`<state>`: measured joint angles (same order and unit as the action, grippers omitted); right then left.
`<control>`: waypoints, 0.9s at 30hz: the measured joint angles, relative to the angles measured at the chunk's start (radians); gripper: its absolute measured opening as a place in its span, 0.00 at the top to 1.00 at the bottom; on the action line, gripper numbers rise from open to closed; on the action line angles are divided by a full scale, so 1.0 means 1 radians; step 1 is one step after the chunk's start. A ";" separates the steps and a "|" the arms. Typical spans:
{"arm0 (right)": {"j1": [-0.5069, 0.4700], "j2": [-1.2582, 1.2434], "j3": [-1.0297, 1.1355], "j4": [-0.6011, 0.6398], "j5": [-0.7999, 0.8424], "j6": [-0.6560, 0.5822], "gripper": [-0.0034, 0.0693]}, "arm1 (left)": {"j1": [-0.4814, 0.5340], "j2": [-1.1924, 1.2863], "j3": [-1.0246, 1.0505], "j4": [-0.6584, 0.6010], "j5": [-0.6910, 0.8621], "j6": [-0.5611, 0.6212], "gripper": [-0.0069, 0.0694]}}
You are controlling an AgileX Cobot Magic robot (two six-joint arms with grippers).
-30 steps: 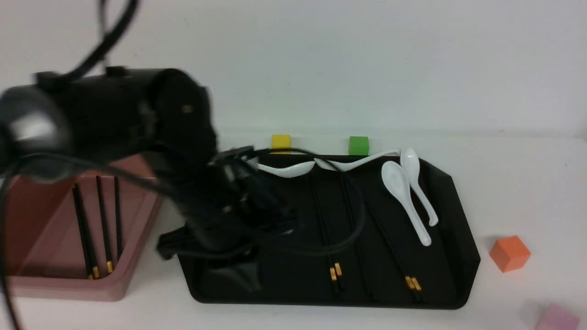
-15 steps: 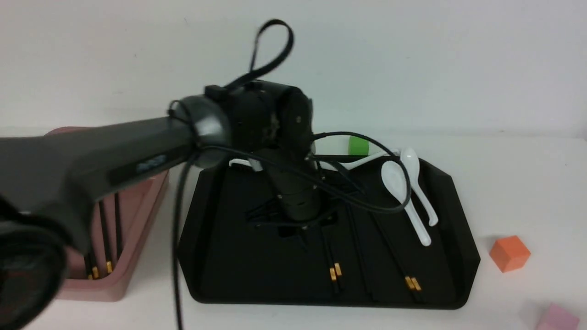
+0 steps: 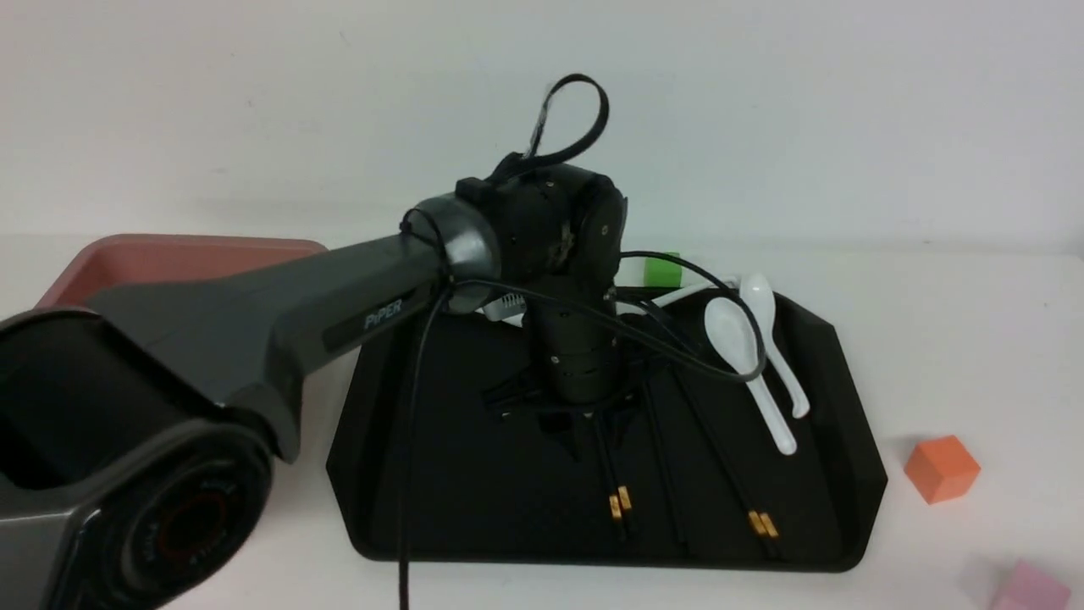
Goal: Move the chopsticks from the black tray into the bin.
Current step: Use the left arm to grab a pair of chopsticks
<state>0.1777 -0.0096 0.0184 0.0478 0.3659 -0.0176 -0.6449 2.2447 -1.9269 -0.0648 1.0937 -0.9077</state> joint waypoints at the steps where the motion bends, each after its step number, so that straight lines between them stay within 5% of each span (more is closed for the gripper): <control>1: 0.000 0.000 0.000 0.000 0.000 0.000 0.62 | -0.010 0.000 -0.007 0.016 0.002 -0.004 0.56; 13: 0.000 0.000 0.000 0.000 0.000 0.000 0.62 | -0.041 0.053 -0.018 0.055 -0.002 -0.008 0.57; 27: 0.000 0.000 0.000 0.000 0.000 0.000 0.62 | -0.041 0.064 -0.018 0.056 -0.048 -0.009 0.46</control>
<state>0.1777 -0.0096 0.0184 0.0478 0.3659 -0.0176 -0.6854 2.3085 -1.9446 -0.0087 1.0453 -0.9163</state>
